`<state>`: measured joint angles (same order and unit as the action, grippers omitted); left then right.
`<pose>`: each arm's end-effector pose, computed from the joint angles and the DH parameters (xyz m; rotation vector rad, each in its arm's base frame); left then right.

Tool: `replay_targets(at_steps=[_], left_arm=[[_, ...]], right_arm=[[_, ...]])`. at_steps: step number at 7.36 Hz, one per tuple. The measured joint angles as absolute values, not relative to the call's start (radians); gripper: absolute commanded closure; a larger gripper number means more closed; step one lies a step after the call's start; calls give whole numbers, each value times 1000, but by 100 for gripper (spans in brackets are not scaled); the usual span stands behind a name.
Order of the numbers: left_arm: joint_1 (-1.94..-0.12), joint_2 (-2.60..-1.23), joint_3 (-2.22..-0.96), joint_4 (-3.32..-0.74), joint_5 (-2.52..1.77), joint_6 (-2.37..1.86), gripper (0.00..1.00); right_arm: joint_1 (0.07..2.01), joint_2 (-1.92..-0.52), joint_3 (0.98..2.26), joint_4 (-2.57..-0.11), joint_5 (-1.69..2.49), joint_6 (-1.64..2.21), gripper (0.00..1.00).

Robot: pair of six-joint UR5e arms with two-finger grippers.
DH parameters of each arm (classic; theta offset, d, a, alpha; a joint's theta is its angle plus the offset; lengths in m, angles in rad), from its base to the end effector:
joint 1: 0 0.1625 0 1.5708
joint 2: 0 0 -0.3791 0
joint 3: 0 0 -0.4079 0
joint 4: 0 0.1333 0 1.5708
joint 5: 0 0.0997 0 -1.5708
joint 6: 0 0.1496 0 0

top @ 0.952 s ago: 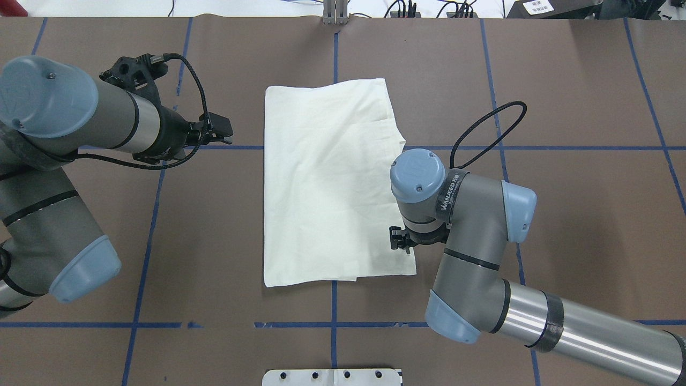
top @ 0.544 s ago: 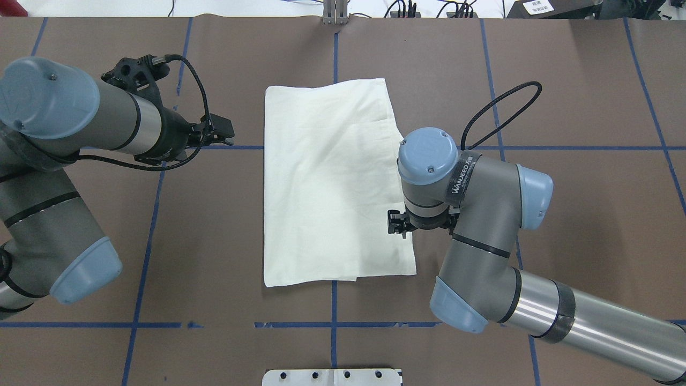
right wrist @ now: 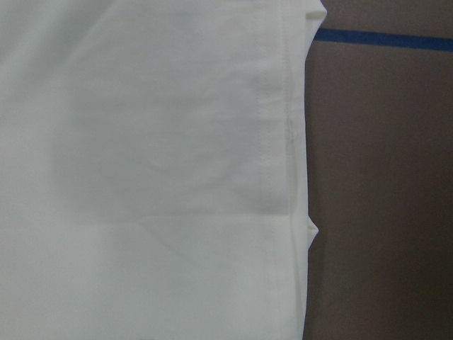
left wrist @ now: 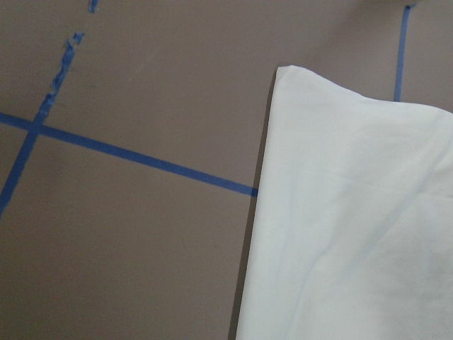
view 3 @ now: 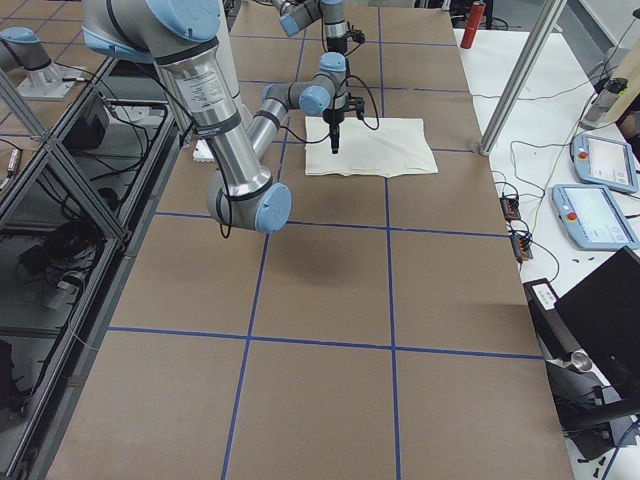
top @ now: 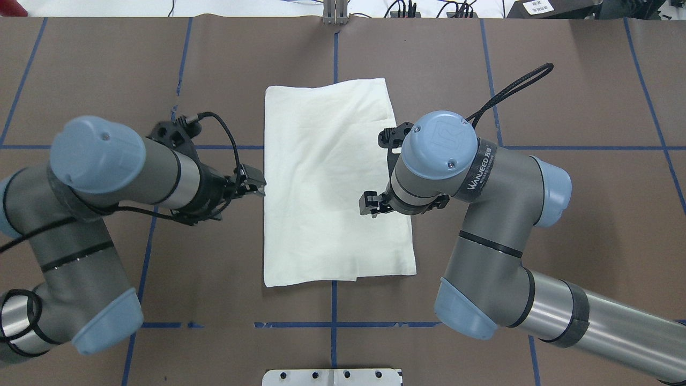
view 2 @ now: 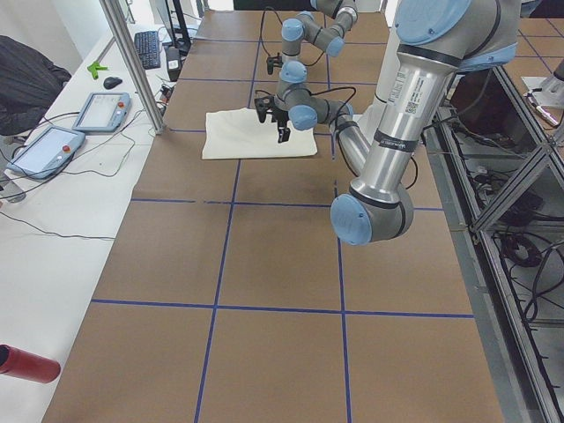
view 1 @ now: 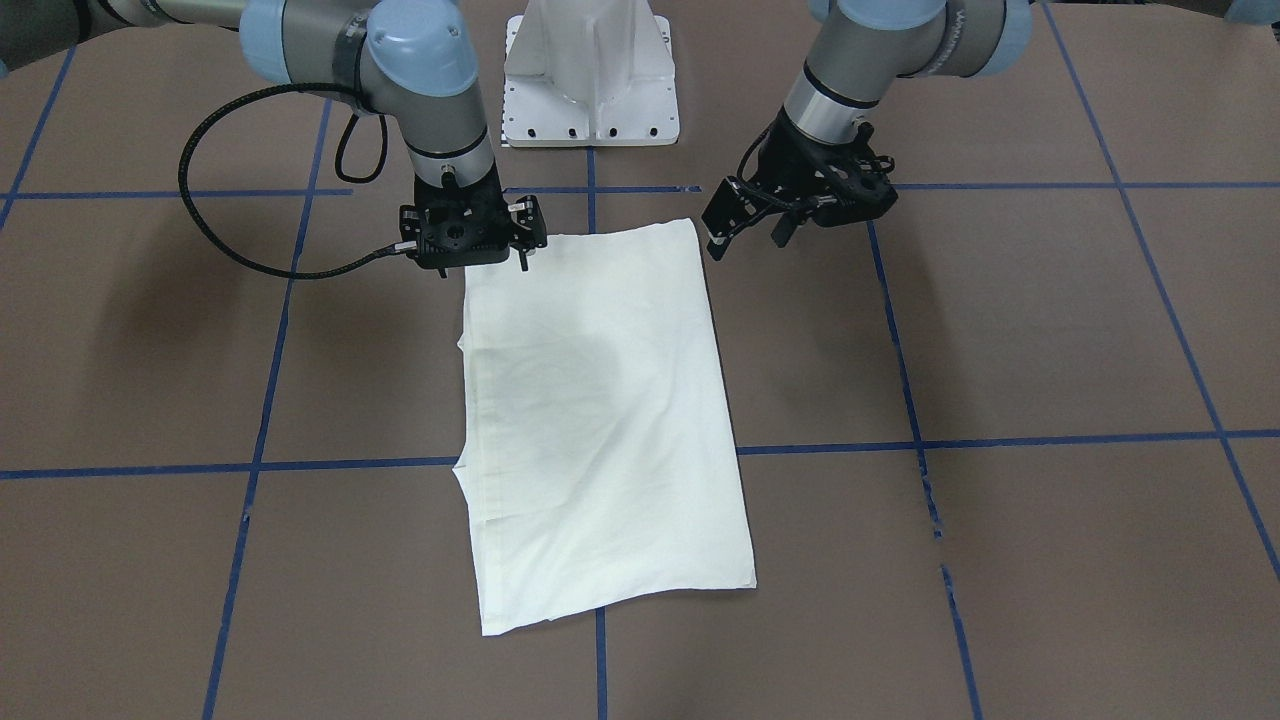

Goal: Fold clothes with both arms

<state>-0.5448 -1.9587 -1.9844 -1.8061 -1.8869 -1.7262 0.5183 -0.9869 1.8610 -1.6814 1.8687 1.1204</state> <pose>0.4684 -0.3853 0.2069 -0.0836 1.0737 -0.4684 -0.5131 -0.3955 0.2003 0.1021 -0.8021 -0.0496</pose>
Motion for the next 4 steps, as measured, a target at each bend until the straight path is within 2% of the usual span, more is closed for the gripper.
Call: replay_targets(at_steps=[4], left_arm=[[-336,-1970,-1997,-1722,-1760,-2020,4]], right_arm=[[519,-1002,1960,-1669,1871,1150,0]])
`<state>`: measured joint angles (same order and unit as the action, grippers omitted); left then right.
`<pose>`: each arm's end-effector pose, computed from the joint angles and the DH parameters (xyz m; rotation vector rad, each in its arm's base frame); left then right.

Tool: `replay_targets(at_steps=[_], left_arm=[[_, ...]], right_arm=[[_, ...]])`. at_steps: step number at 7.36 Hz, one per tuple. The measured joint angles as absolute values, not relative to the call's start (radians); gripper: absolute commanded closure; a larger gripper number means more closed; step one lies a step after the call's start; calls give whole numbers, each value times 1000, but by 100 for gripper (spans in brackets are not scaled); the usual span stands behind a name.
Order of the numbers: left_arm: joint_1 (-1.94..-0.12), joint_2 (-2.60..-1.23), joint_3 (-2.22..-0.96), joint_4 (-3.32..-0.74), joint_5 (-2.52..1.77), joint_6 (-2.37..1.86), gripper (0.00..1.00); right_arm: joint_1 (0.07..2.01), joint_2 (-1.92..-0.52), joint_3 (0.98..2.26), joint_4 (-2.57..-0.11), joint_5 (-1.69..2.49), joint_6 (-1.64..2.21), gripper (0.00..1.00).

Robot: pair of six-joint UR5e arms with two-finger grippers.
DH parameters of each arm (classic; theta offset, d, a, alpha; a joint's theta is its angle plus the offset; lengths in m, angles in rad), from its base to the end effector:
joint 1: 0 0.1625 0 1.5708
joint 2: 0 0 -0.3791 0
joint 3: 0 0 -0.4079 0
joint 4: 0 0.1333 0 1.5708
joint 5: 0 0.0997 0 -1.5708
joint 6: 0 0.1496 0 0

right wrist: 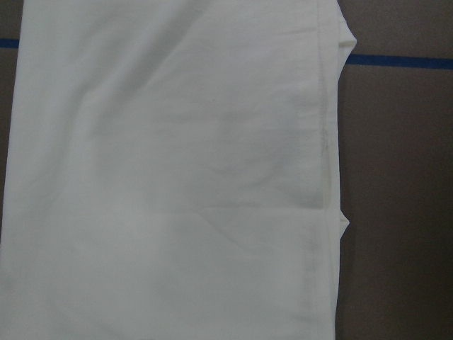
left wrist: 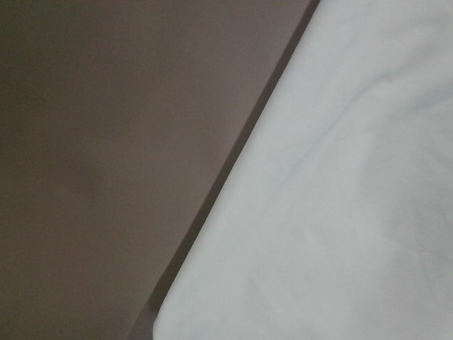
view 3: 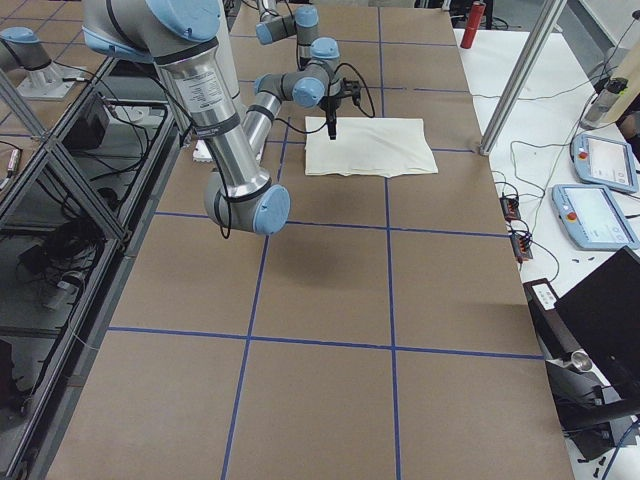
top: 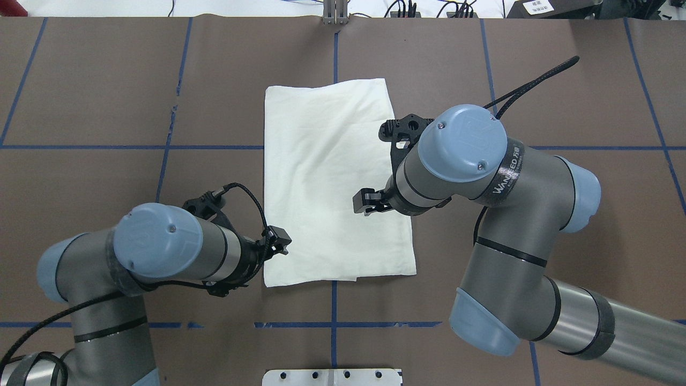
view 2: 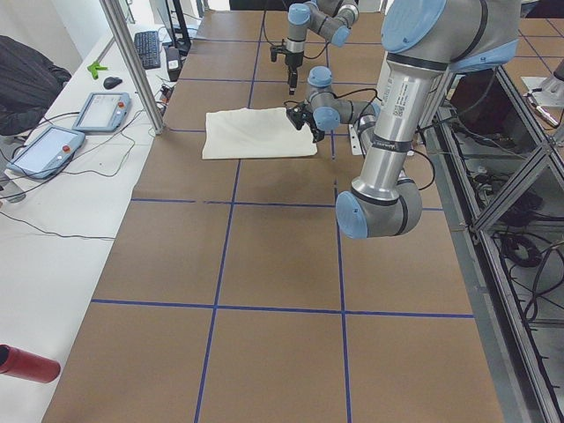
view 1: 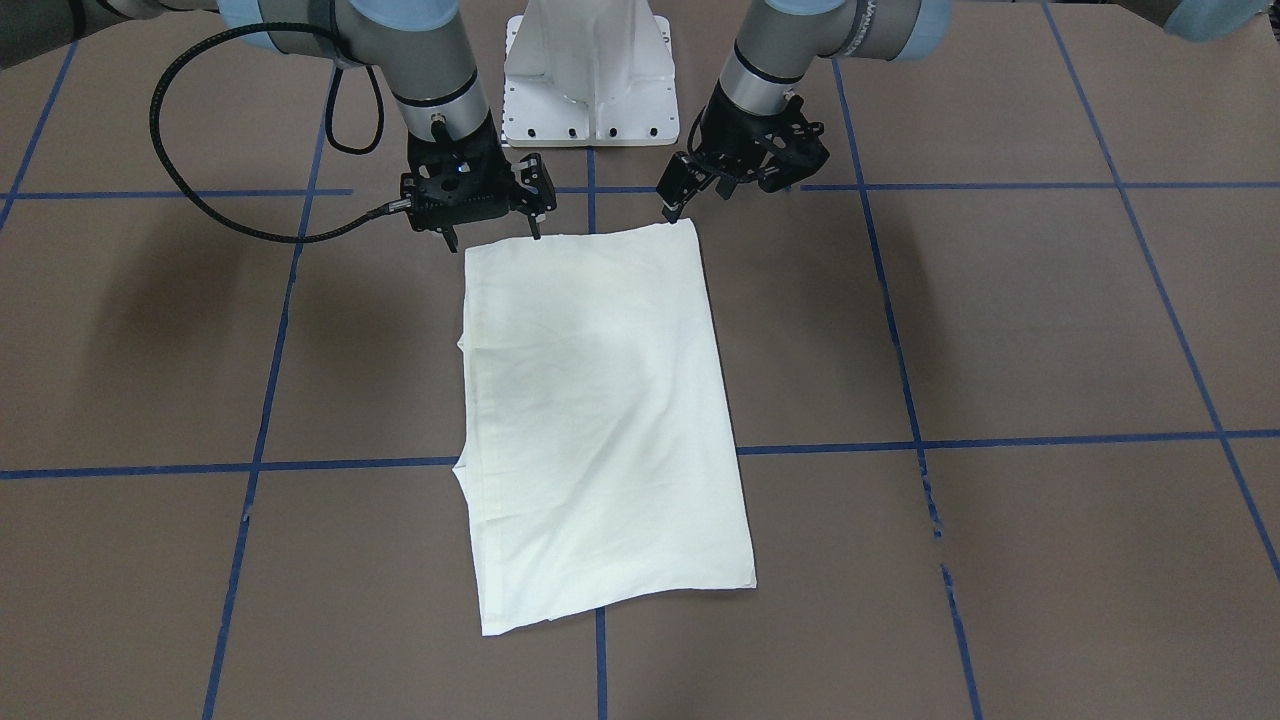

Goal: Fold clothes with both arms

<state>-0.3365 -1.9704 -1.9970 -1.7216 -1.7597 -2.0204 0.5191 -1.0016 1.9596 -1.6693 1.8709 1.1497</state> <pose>0.5331 -0.2979 0.2115 -0.2325 0.9796 -0.6279 -0.4874 -0.3811 0.1659 0.1354 -0.8872 -0.0376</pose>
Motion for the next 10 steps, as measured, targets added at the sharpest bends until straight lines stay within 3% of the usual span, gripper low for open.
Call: replay_targets(at_steps=[10], left_arm=[[-261,-2012,-1872,-1697,-1636,-2053,18]], right_arm=[[523,-1006,1973,-1669,1870,1154,0]])
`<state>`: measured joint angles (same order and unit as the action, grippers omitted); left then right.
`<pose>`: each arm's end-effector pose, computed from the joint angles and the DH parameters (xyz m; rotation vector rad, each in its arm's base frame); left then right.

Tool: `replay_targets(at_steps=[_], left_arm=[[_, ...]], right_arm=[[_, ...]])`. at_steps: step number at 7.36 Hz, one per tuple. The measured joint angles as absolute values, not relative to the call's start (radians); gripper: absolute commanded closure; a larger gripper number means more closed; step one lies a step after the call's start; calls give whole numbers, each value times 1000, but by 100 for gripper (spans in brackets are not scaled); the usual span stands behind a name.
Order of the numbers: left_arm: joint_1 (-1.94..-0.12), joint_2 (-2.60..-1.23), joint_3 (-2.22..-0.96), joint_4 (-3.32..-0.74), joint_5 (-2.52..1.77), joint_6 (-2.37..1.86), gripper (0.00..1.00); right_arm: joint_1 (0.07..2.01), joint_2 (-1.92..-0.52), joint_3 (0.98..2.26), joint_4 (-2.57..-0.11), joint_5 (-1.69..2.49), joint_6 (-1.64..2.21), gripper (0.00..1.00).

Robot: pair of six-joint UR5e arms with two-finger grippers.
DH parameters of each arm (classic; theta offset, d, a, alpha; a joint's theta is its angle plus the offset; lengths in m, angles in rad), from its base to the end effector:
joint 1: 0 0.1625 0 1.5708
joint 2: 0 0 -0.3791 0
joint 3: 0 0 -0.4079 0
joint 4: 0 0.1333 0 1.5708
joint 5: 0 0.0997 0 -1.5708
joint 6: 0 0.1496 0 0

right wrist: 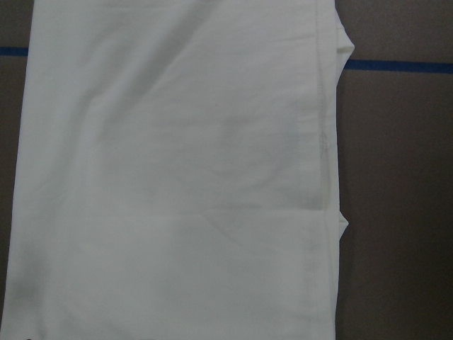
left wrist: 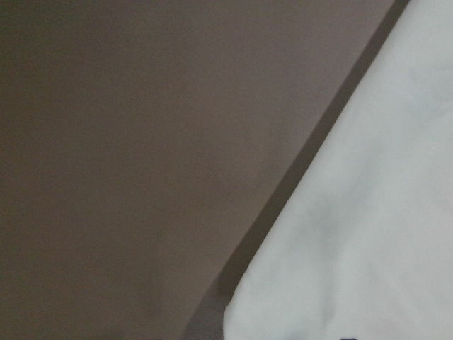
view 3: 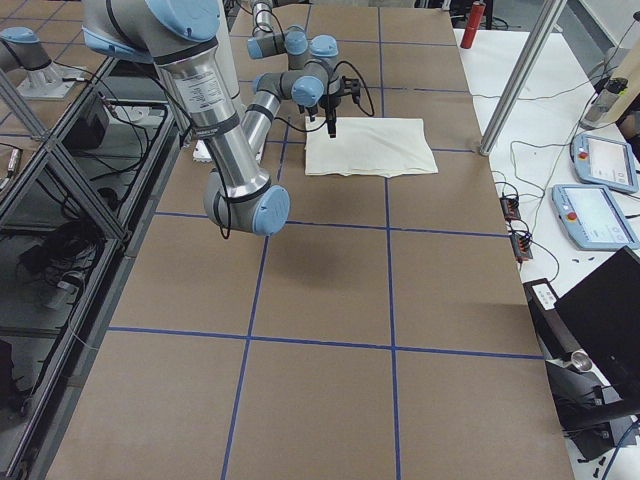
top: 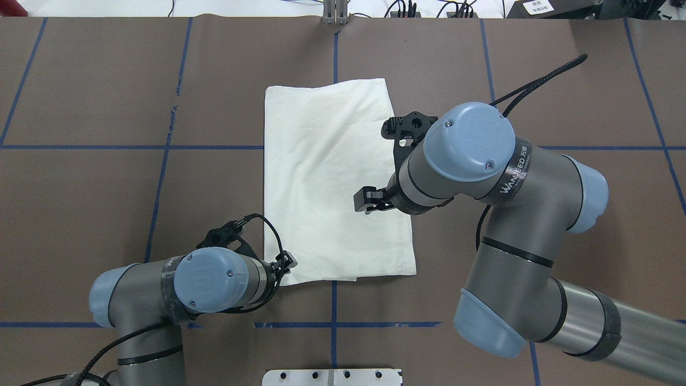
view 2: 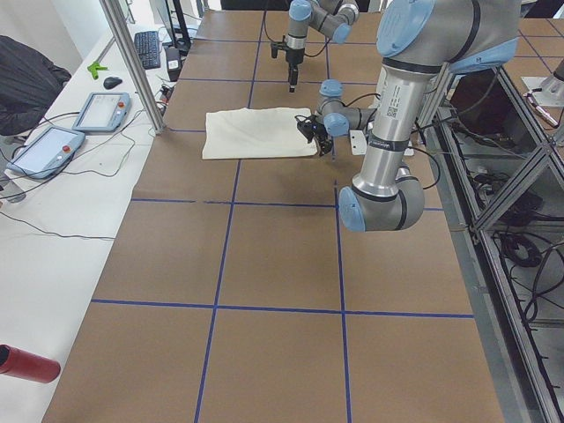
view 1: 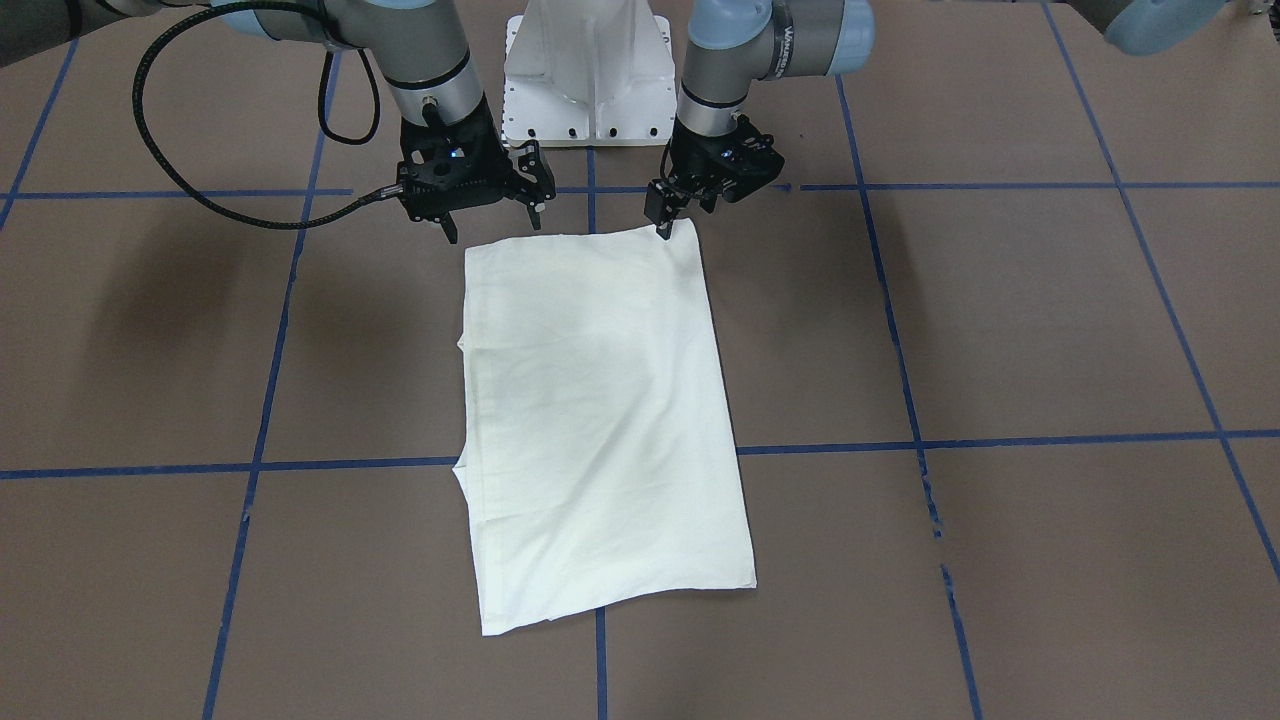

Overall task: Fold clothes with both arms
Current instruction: 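Hold both grippers at the shirt edges, pressing the fabric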

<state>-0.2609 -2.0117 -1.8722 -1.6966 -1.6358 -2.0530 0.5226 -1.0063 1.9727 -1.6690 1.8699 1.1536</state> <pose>0.5872 -0.2847 0.2500 -0.1595 0.8732 -0.6667 -0.4824 -0.3809 0.1634 0.1403 -0.8943 -0.0317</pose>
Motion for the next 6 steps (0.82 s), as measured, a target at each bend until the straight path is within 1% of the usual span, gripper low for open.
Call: replay_targets(at_steps=[3,4,5,6], left_arm=[[-266,-2012,-1850,-1697,-1631,-2051,25],[-267,-2014,-1848,-1698,-1631,-2051,31],[-267,-2015,-1847,-1698,-1632,-2051,41],[-267,-2018,-1847,-1698,-1632,-2051,47]], right_arm=[[525,-1009,1973,-1670,1870,1154,0],[526,-1011,1973,-1669,1870,1154,0],[527,-1013,1973,-1669,1870,1153,0],[528,-1014,1973,-1669,1871,1153,0]])
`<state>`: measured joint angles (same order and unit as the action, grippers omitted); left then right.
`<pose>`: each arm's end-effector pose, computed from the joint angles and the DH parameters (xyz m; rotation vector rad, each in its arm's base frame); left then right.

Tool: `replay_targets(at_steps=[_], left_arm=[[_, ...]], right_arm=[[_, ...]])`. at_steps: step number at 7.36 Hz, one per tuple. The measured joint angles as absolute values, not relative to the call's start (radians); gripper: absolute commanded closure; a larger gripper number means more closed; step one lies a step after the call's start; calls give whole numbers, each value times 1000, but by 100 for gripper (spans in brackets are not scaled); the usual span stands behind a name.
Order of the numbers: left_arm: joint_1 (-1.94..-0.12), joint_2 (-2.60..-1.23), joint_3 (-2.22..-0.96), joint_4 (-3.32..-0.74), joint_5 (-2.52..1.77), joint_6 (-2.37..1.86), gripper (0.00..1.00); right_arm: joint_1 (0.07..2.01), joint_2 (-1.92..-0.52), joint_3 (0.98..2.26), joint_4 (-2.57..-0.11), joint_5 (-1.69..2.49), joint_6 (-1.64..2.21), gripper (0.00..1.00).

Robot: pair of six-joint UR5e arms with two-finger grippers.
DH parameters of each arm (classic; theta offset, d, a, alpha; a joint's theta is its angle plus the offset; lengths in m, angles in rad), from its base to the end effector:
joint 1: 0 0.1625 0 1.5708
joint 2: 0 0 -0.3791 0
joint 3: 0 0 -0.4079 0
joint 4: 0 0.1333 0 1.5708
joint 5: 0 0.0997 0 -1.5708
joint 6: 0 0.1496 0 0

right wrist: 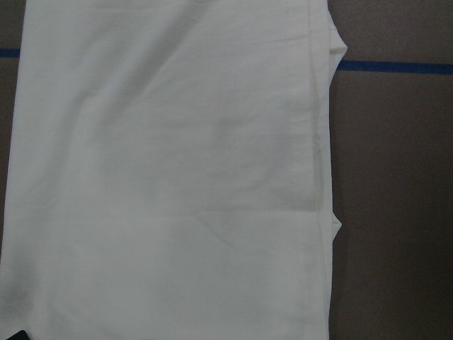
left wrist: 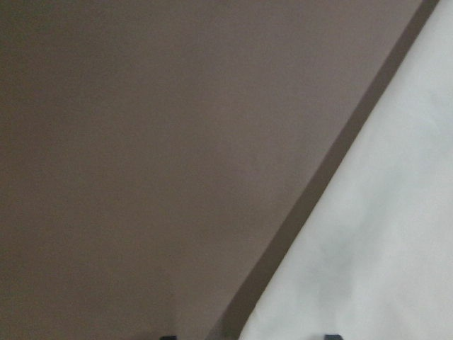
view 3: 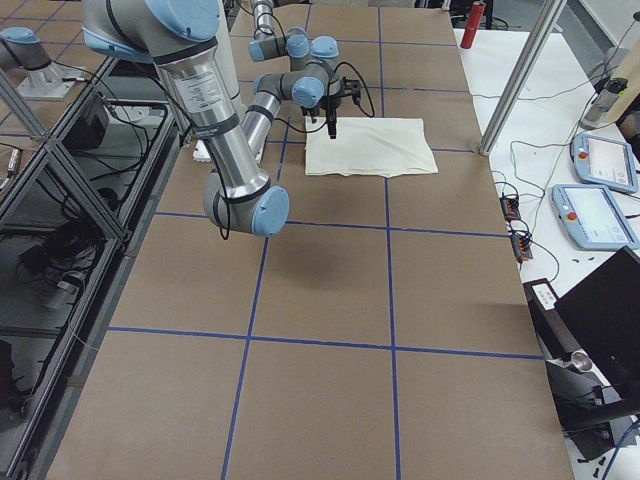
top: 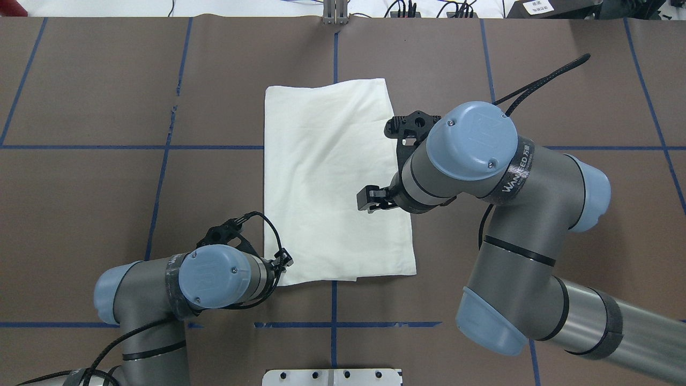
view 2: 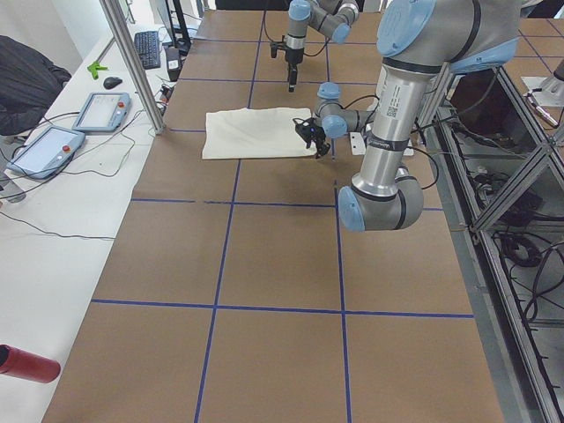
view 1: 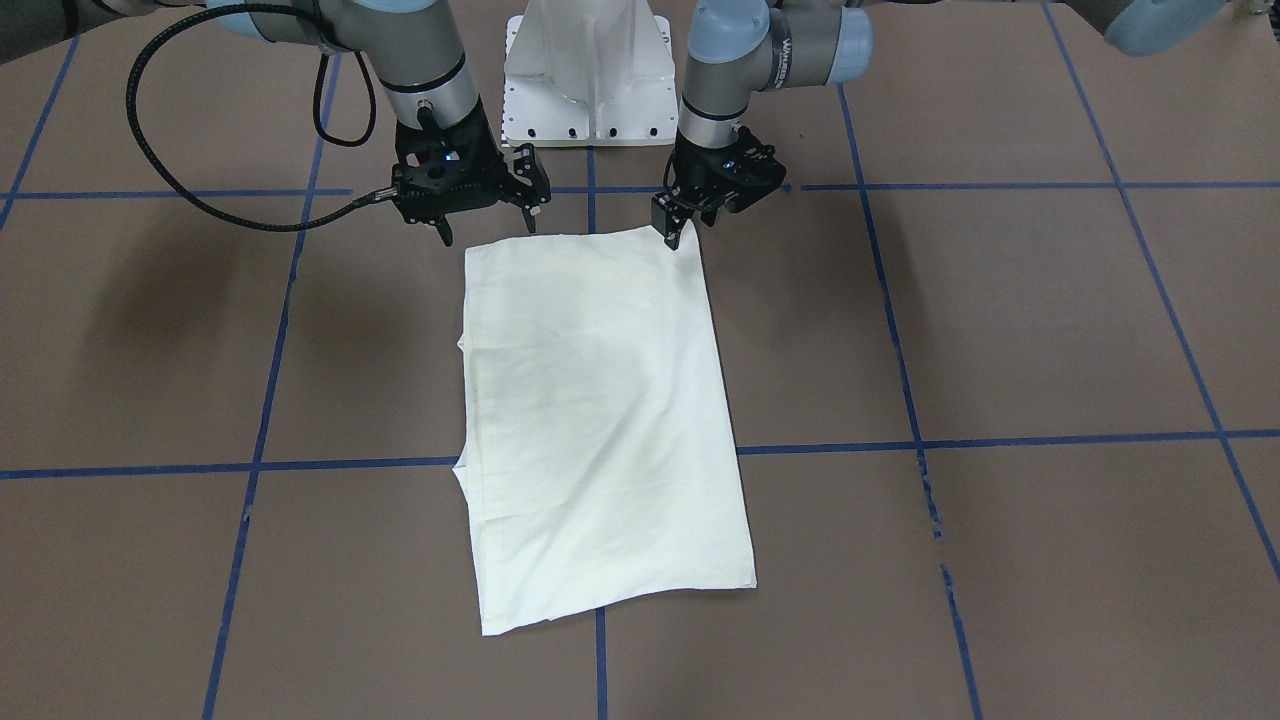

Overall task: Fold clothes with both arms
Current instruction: 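Hold both grippers at the shirt edges, pressing the fabric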

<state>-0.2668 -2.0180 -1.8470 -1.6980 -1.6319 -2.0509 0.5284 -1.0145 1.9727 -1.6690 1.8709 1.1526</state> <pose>0.5920 -0.2905 0.2579 -0.1506 0.8568 -0.6744 -0.4802 -0.3835 0.1684 0.1385 -0.8871 -0.0263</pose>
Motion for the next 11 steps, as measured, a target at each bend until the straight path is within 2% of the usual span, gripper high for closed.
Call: replay_targets(at_steps=[3,4,6,11], left_arm=[[-266,-2021,-1844,-1702,-1633,-2050,51],[-266,-2022,-1842,-1702,-1633,-2049,58],[-265,-2022,-1841,-1703,-1632,-2049,100],[-268,-2016,-1871,-1700,-1635,-1998,100]], right_arm=[[533,-1017,1973,-1670,1872,1152,0],[535,-1019,1973,-1670,1873,1152,0],[536,-1021,1973,-1670,1874,1151,0],[536,-1026,1973,-1671,1874,1157,0]])
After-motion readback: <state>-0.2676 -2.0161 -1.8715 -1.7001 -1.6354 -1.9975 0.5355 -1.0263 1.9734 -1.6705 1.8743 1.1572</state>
